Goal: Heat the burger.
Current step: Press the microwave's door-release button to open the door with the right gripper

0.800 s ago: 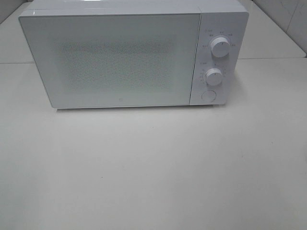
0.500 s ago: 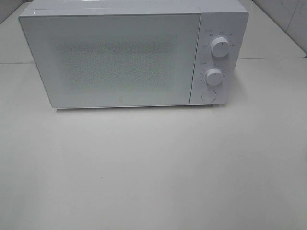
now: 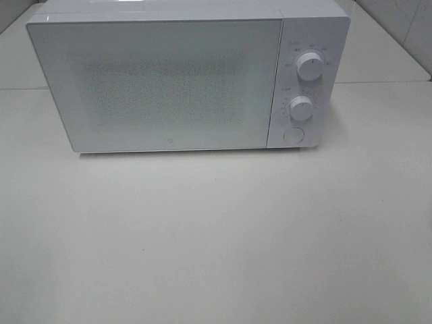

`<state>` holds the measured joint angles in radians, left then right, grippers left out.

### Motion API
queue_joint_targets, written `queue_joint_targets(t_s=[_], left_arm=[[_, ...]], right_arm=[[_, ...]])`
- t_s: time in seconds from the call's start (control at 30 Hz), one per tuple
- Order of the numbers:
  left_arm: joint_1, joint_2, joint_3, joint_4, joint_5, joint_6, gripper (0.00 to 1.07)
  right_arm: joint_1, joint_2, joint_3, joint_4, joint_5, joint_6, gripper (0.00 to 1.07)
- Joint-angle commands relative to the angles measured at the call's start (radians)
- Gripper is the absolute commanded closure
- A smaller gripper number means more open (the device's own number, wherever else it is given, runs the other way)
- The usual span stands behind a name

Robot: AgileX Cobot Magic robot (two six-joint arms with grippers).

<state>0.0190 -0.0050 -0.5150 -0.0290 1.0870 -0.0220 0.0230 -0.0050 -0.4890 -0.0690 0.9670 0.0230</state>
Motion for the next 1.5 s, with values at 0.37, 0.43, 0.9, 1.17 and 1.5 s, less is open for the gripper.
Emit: queue_joint_targets(t_s=[0.37,0.43,0.9,1.17,1.5], left_arm=[[0.001,-0.017,0.0,0.001,-0.016,0.002,0.04],[0.001,-0.017,0.0,0.001,-0.016,0.002,0.04],[0.001,-0.017,0.0,0.001,-0.016,0.002,0.04],[0.001,-0.017,0.0,0.001,-0.016,0.002,0.04],[0.001,-0.017,0.0,0.001,-0.016,0.002,0.04]], right_arm=[[0.002,0.044,-0.034,0.003,-0.312,0.0,0.44],[0.002,0.086,-0.034,0.003,-0.376,-0.002,0.51],[0.002,0.423,0.14,0.0,-1.003,-0.002,1.07],[0.002,0.674,0.199,0.0,-1.286,-0.001,1.07],[0.002,0.975,0.204,0.0,-1.573,0.003,1.07]])
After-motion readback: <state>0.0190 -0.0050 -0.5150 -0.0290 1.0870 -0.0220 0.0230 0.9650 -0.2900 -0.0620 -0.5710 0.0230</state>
